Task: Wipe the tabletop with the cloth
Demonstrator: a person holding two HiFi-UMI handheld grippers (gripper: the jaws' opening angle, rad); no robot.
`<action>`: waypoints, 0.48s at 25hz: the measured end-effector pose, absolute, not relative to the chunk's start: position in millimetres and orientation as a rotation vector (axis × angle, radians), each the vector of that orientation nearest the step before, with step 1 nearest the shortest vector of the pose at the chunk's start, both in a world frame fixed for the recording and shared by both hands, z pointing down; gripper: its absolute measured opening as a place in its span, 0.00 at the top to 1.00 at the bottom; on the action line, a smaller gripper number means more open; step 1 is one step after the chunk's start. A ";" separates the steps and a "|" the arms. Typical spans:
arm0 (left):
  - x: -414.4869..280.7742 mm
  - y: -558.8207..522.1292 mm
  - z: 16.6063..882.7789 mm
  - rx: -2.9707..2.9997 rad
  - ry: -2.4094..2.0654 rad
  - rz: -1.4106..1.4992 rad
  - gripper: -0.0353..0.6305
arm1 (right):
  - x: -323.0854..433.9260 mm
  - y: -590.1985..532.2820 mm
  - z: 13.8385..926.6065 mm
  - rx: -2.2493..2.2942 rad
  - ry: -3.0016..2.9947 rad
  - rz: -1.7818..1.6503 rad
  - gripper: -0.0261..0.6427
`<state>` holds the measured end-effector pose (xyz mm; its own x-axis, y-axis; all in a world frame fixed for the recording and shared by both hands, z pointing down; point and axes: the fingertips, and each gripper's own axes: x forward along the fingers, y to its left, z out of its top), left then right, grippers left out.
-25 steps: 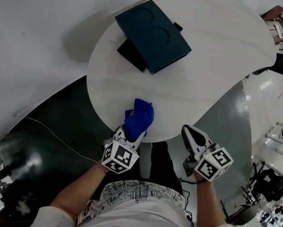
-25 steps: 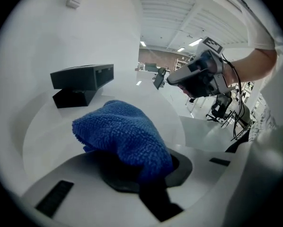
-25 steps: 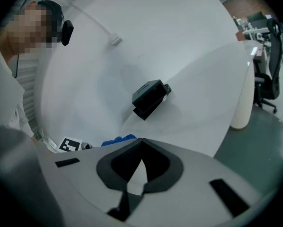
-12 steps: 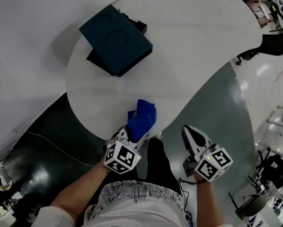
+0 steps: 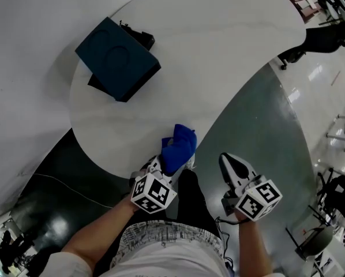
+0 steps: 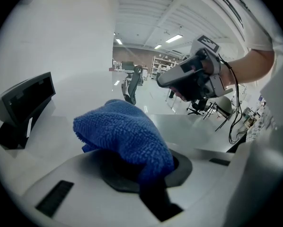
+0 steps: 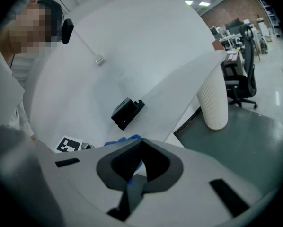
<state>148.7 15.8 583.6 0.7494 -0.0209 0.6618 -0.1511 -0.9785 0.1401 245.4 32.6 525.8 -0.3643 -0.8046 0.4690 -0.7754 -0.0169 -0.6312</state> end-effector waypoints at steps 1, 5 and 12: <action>151.3 17.0 583.1 2.762 -0.126 1.042 0.84 | 247.8 32.4 525.1 -1.756 2.175 -1.355 0.95; 158.2 16.1 578.1 2.762 -0.101 1.014 0.84 | 254.1 28.4 522.4 -1.768 2.166 -1.345 0.95; 161.0 -14.0 551.9 2.799 -0.164 0.912 0.84 | 251.4 11.5 512.4 -1.766 2.179 -1.312 0.95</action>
